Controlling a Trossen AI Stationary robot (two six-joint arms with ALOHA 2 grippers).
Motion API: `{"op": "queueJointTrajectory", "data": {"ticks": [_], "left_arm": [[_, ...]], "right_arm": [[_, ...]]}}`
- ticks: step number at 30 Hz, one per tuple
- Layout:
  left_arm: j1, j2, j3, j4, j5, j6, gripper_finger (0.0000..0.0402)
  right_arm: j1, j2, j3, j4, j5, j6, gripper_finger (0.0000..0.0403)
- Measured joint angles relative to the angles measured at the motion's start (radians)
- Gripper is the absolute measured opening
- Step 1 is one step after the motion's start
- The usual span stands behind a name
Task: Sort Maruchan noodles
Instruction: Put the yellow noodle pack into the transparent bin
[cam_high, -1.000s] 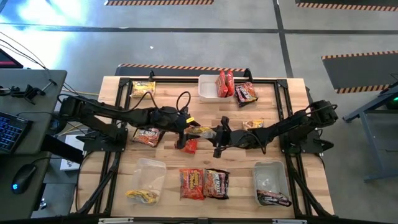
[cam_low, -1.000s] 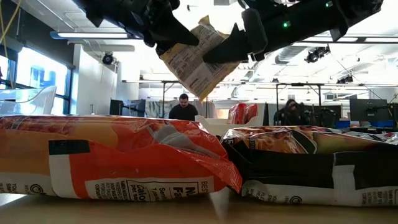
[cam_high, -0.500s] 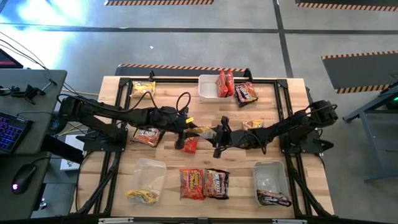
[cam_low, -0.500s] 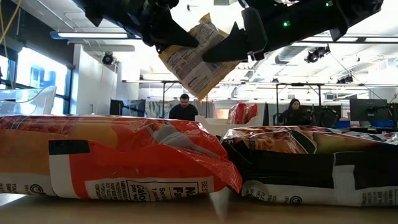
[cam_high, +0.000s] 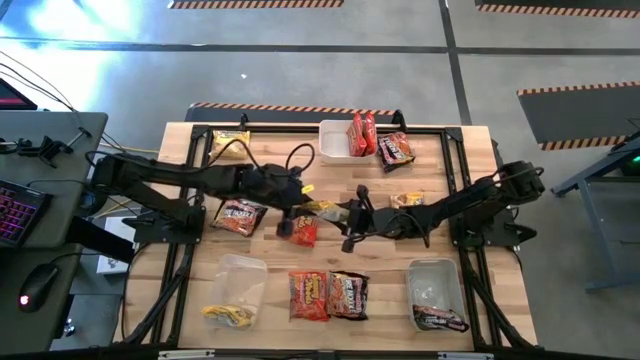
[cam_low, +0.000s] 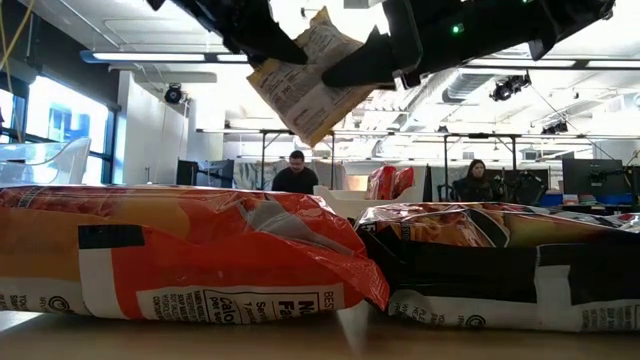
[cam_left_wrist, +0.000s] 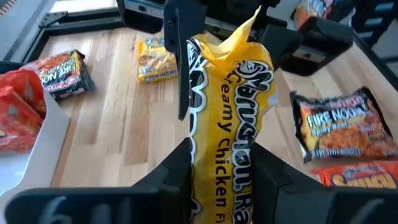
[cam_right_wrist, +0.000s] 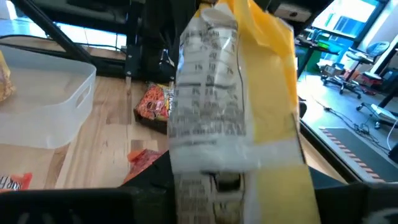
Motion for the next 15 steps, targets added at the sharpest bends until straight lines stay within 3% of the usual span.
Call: {"op": "queueJointTrajectory", "data": {"ticks": [6,11,15], "left_arm": [[0.007,0.0,0.021,-0.04,-0.003,0.007,0.0082],[0.007,-0.002,0.02,-0.052,-0.008,0.008,0.0082],[0.007,-0.002,0.026,-0.089,-0.008,0.008,0.0082]], "right_arm": [[0.0,-0.009,-0.005,-0.035,-0.017,0.076,0.0151],[0.0,-0.007,-0.008,-0.07,-0.016,0.132,0.0217],[0.002,-0.025,-0.008,-0.095,-0.016,0.077,0.0259]]}}
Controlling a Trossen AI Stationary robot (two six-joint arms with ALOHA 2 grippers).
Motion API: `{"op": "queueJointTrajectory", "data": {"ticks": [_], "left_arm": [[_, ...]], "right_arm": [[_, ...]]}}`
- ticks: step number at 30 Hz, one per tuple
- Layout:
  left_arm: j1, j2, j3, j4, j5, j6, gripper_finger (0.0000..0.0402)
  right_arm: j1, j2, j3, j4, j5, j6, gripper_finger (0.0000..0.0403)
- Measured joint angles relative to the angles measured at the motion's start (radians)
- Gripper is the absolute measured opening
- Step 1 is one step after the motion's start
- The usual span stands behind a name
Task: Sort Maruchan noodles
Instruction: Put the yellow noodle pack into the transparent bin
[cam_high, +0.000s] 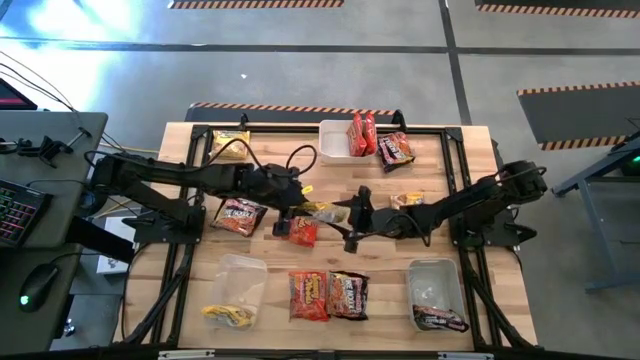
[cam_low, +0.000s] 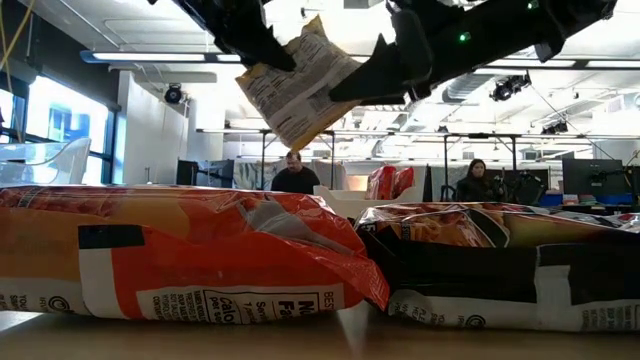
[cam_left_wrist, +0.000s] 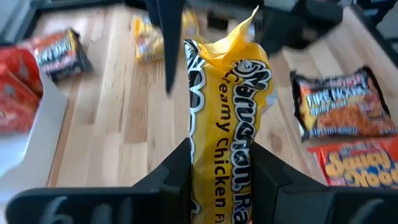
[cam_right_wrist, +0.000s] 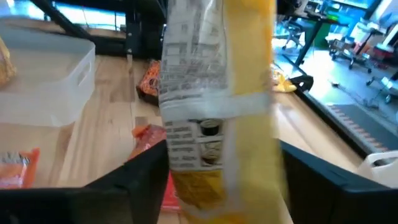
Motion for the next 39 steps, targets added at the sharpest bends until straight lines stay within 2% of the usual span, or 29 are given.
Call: {"op": "queueJointTrajectory", "data": {"ticks": [4,7,10,14,19,21,24,31,35,39], "left_arm": [[-0.012,0.0,0.059,-0.146,-0.007,-0.006,0.0082],[-0.045,0.0,0.117,-0.276,-0.003,-0.026,0.0082],[-0.093,-0.001,0.198,-0.438,0.0,-0.081,0.0082],[-0.186,-0.001,0.277,-0.646,-0.003,-0.218,0.0082],[-0.344,0.0,0.333,-0.83,0.003,-0.478,0.0081],[-0.413,0.0,0.335,-0.835,0.019,-0.582,0.0081],[-0.522,0.0,0.335,-0.833,0.023,-0.719,0.0081],[-0.736,0.0,0.257,-0.818,-0.079,-0.97,0.0081],[-0.8,0.008,0.175,-0.768,-0.085,-1.036,0.0081],[-0.834,0.024,0.123,-0.698,-0.092,-1.014,0.0081]], "right_arm": [[0.002,-0.084,0.0,-0.154,0.03,0.016,0.0258],[0.002,-0.156,0.0,-0.339,0.081,0.087,0.0234],[0.001,-0.203,-0.025,-0.43,0.148,0.146,0.0191],[0.002,-0.231,-0.094,-0.42,0.233,0.234,0.0117],[-0.001,-0.229,-0.136,-0.386,0.23,0.208,0.0024],[-0.001,-0.229,-0.137,-0.385,0.233,0.205,0.0007],[-0.001,-0.229,-0.138,-0.376,0.233,0.191,0.0018],[-0.001,-0.229,-0.138,-0.377,0.234,0.189,0.0022],[-0.005,-0.229,-0.138,-0.377,0.234,0.189,0.0011],[-0.016,-0.229,-0.138,-0.376,0.224,0.193,0.0002]]}}
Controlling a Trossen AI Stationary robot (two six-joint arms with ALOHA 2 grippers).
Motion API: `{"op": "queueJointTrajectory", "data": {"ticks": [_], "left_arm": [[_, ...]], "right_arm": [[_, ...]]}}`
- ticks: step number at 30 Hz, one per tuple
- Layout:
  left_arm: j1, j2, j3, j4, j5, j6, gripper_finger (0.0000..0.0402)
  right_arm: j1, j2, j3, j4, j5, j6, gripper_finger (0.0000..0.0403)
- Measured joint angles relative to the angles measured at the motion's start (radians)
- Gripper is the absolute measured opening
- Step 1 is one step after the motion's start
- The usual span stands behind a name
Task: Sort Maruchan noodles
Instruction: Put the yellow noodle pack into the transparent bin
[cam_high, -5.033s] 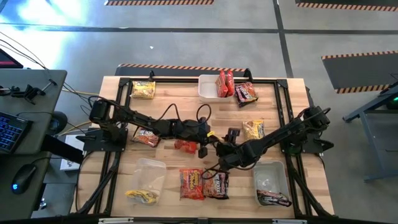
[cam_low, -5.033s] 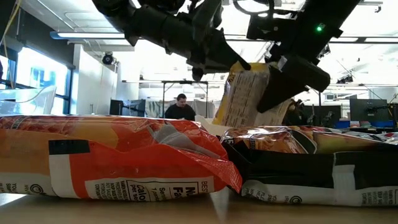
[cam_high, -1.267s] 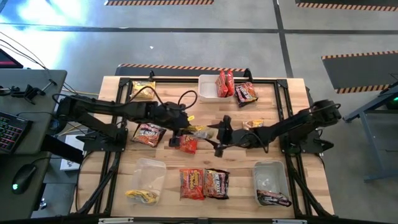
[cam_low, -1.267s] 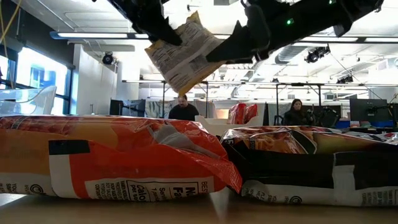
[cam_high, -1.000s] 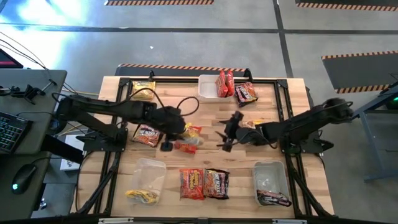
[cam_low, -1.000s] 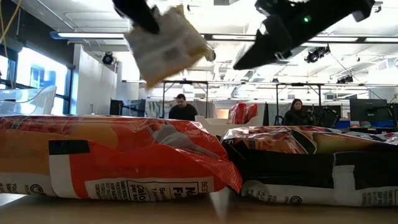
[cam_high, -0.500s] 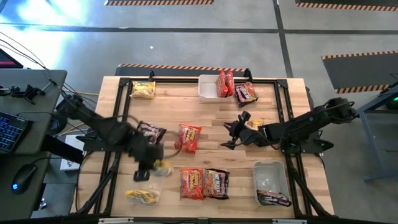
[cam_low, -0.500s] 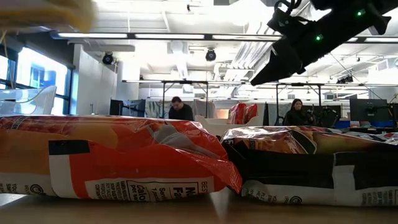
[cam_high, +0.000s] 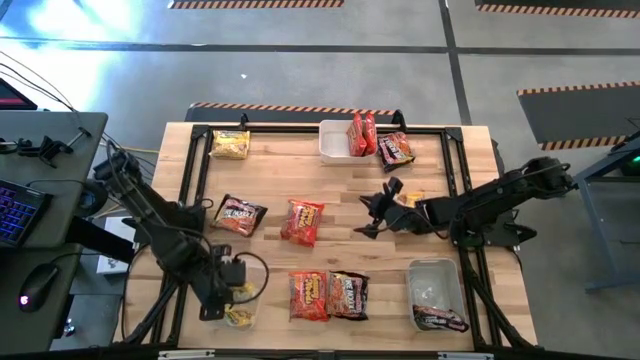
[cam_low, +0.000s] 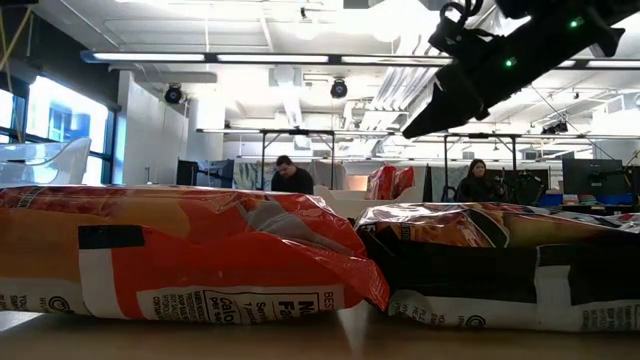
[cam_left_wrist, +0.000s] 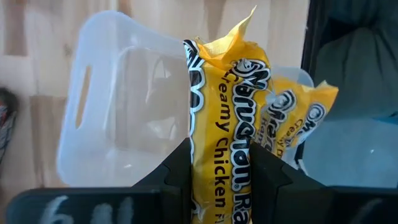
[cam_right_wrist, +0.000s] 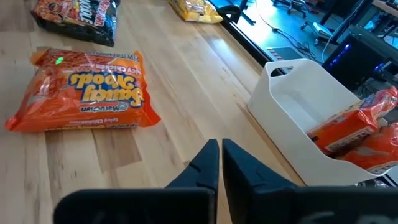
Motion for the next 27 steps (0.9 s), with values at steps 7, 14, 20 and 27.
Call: {"op": "queueJointTrajectory", "data": {"ticks": [7,14,20,27], "left_arm": [[-0.035,0.028,-0.019,0.013,0.007,0.065,0.0081],[-0.046,0.063,-0.019,0.022,0.04,0.109,0.0083],[-0.046,0.118,-0.019,0.059,0.074,0.161,0.0115],[-0.043,0.141,-0.019,0.063,0.12,0.14,0.0145]], "right_arm": [[-0.005,0.0,0.0,0.005,-0.003,0.006,0.0],[-0.005,0.0,0.0,0.005,-0.003,0.006,0.0],[-0.005,0.0,0.0,0.005,-0.003,0.006,0.0],[-0.005,0.0,0.0,0.004,-0.003,0.006,0.0]]}}
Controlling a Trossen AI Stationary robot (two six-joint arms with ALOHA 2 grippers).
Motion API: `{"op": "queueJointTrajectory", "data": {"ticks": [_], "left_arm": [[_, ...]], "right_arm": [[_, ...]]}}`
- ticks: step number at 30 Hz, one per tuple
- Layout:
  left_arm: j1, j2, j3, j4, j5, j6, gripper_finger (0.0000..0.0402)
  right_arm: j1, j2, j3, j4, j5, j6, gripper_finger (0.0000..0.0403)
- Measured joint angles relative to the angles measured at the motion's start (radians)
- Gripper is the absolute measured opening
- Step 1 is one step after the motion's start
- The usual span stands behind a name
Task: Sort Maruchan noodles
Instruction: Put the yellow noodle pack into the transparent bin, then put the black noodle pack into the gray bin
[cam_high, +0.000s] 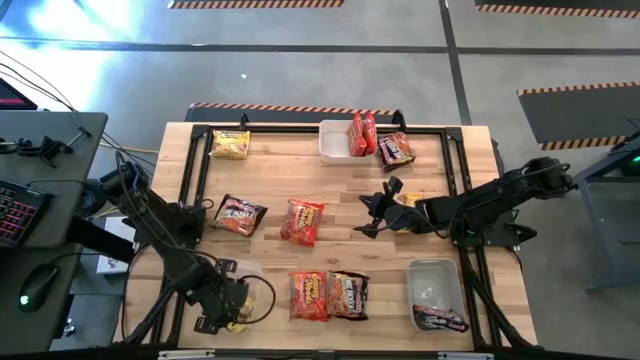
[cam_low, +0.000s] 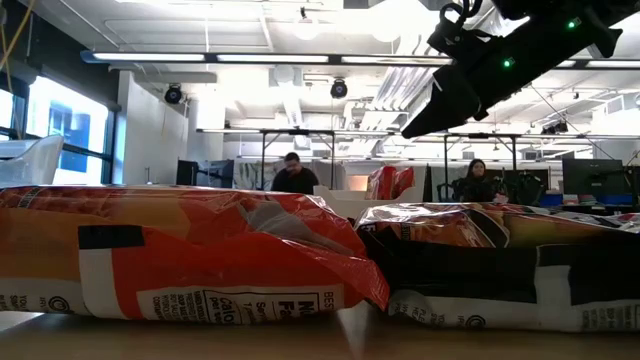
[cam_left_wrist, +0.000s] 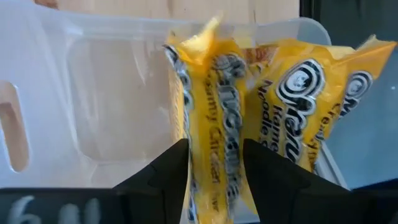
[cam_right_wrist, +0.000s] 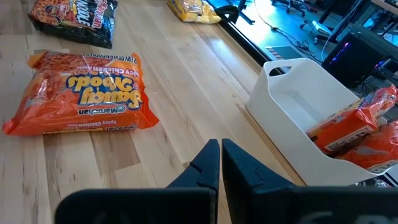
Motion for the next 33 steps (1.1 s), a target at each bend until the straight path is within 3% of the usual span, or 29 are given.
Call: {"op": "queueJointTrajectory", "data": {"ticks": [8,20,29,33], "left_arm": [[0.0,0.0,0.001,0.021,0.074,-0.06,0.0146],[0.012,-0.054,0.021,0.058,0.087,-0.151,0.0131],[0.04,-0.111,0.061,0.059,-0.033,-0.181,0.0129],[0.087,-0.136,0.057,0.074,-0.14,-0.101,0.0116]], "right_arm": [[0.0,0.0,0.0,-0.003,0.0,0.0,0.0],[0.0,0.0,0.0,-0.007,0.0,-0.002,0.0],[0.0,0.0,0.0,-0.011,-0.004,-0.003,0.0],[0.0,0.0,0.0,-0.013,-0.056,-0.003,0.0]]}}
